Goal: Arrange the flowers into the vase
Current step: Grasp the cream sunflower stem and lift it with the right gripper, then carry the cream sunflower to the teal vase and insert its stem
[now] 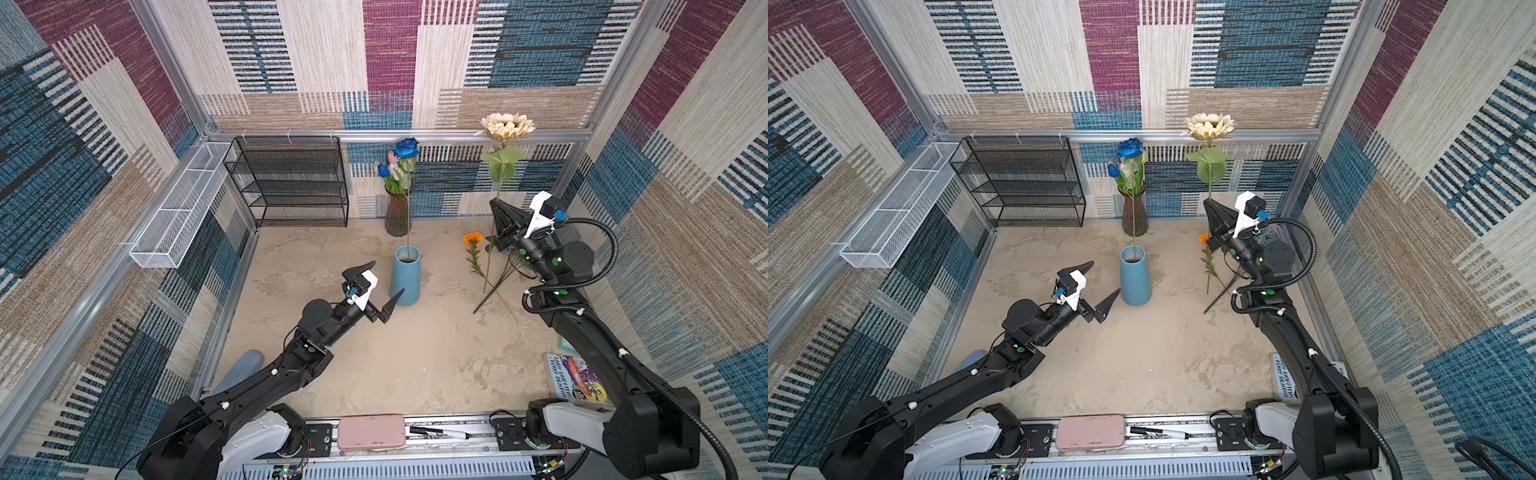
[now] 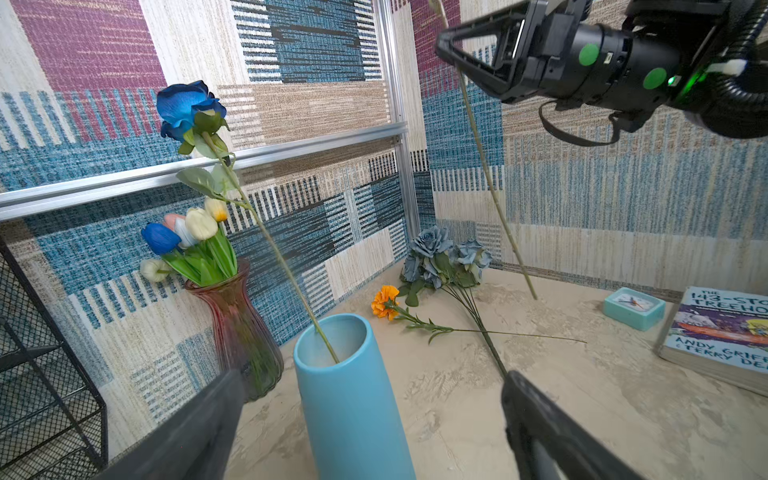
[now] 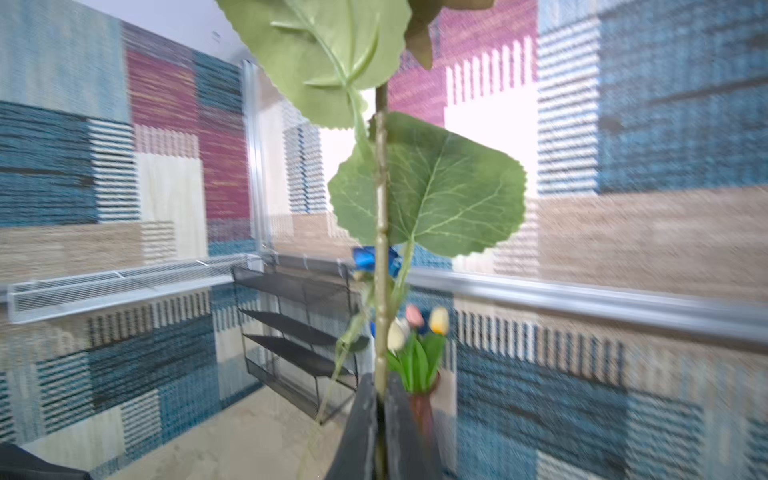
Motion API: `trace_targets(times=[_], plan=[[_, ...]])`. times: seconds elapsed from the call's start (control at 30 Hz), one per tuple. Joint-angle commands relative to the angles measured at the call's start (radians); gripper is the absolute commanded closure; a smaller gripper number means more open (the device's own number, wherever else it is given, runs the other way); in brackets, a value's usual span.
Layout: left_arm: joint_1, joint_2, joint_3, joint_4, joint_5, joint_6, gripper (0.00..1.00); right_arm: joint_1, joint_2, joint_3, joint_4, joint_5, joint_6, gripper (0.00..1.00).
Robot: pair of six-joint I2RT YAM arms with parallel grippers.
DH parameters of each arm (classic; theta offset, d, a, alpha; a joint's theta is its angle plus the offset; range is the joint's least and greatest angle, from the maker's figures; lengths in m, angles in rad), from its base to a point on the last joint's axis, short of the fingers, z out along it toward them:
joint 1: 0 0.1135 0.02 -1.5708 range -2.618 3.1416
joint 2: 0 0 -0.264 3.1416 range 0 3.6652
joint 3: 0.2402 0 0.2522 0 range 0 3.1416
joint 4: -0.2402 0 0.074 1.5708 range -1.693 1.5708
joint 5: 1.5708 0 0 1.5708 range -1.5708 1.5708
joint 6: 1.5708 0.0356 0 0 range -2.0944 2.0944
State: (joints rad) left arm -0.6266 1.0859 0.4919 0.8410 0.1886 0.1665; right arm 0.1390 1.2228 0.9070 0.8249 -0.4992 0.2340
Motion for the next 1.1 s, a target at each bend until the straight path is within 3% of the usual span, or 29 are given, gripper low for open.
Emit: trace_targets(times=[0.0,0.2,0.5,0.8,1.07], plan=[[0.001,0.003,-0.001,0.059,-0.004,-0.06,0.01,0.064,0.08,0.078,0.289,-0.061,0.066,1.0],[0.001,-0.015,-0.029,0.068,-0.028,-0.076,0.01,0.165,0.281,0.286,0.413,-0.03,0.181,1.0],[0.001,-0.048,-0.067,0.054,-0.075,-0.073,0.01,0.227,0.487,0.462,0.461,0.007,0.228,1.0],[0.001,-0.051,-0.084,0.048,-0.095,-0.065,0.01,0.246,0.555,0.515,0.451,0.003,0.229,1.0],[0.001,-0.023,-0.079,0.063,-0.09,-0.072,0.01,0.265,0.593,0.459,0.478,-0.004,0.193,1.0]])
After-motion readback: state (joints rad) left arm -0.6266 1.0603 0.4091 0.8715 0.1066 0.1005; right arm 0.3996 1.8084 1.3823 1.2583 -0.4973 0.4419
